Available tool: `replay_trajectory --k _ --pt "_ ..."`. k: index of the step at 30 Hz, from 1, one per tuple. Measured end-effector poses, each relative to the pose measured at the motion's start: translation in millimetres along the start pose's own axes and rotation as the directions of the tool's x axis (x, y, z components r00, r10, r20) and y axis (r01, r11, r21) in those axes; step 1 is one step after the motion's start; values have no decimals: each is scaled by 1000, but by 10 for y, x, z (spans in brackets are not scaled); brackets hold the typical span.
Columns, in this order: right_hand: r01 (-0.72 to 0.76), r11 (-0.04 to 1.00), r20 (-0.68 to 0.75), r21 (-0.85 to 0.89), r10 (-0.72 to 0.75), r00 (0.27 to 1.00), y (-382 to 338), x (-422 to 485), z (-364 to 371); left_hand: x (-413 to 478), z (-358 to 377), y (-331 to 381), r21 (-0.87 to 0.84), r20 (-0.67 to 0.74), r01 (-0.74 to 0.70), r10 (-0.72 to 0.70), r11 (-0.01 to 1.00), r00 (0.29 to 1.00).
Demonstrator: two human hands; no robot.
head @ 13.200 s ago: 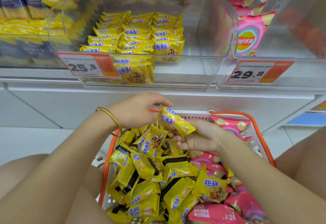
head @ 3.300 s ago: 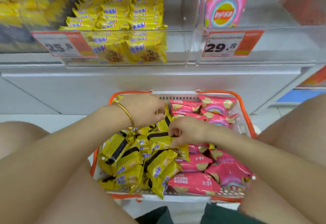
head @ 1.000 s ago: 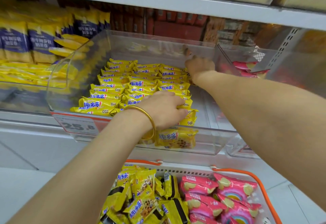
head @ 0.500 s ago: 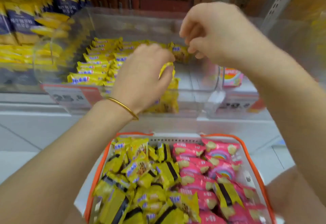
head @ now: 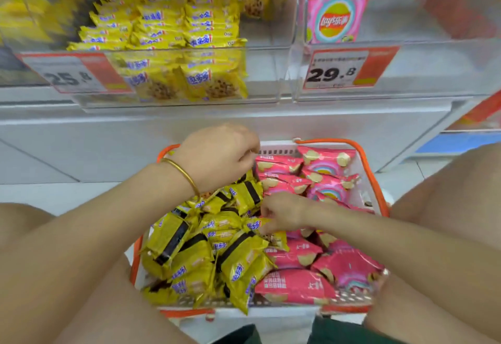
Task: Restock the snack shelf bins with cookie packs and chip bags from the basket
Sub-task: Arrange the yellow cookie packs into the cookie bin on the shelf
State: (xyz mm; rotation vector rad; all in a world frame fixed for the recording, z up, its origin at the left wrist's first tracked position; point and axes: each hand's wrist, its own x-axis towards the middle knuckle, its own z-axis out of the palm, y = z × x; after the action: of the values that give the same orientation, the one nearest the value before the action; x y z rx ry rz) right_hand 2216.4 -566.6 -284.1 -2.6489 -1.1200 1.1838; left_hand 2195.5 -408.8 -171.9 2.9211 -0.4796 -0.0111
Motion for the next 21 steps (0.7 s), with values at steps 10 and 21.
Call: replay_trajectory --k 10,21 --pt "27 896 -120 443 30 992 194 -480 -752 45 109 -9 -169 395 89 -16 982 918" --pt "385 767 -588 513 -12 809 -385 -1238 -1825 225 -985 -132 -774 -156 -24 -155 633 976"
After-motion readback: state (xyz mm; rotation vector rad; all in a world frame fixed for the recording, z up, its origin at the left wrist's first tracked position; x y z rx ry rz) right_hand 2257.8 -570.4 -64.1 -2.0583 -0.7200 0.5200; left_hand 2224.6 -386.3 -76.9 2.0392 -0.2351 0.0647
